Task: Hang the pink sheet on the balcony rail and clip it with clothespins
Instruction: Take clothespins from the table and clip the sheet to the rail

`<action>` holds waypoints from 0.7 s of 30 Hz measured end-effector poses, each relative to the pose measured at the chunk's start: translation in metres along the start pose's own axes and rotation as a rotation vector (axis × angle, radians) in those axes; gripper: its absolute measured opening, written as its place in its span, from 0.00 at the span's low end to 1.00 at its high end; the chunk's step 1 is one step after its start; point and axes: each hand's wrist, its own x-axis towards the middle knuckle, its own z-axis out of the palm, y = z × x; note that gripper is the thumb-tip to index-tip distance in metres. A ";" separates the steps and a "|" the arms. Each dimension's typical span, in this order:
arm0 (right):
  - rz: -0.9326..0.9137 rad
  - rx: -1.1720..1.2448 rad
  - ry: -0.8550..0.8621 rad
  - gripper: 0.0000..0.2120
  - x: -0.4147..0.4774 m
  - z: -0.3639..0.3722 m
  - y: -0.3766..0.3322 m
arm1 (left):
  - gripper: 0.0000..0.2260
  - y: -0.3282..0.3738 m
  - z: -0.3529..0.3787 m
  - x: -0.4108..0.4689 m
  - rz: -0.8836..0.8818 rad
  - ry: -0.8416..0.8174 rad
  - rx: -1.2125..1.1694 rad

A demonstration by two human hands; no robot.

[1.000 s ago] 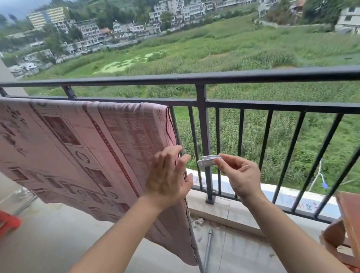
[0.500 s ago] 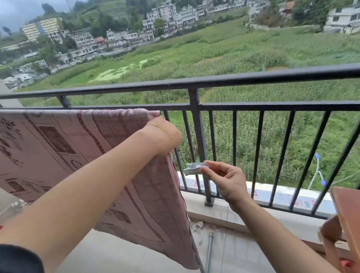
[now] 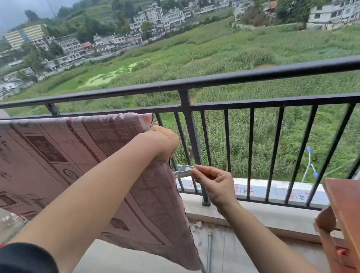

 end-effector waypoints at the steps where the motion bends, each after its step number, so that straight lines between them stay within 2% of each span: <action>1: -0.004 0.003 0.003 0.07 0.000 0.002 0.002 | 0.04 -0.001 0.001 0.000 0.010 0.005 -0.011; 12: 0.058 0.021 -0.037 0.10 0.008 0.033 0.021 | 0.05 -0.002 0.006 0.001 -0.016 0.047 -0.039; 15: 0.078 -0.100 -0.083 0.16 0.009 0.025 0.021 | 0.05 -0.002 0.008 0.000 -0.027 0.069 -0.044; 21: 0.032 -0.307 -0.142 0.19 0.012 0.017 0.014 | 0.08 0.000 0.009 -0.005 -0.023 0.076 -0.046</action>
